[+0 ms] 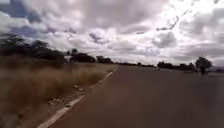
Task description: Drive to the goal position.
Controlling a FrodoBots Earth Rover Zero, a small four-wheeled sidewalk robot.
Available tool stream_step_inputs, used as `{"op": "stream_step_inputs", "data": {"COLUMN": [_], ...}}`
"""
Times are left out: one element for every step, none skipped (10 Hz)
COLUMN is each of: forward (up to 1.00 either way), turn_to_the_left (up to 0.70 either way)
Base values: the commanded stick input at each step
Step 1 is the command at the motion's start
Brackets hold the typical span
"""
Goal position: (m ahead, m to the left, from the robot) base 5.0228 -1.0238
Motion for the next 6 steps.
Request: {"op": "stream_step_inputs", "data": {"forward": [0.85, 0.83, 0.81, 0.81, 0.82, 0.85], "turn_to_the_left": [0.00, 0.00, 0.00, 0.00, 0.00, -0.10]}}
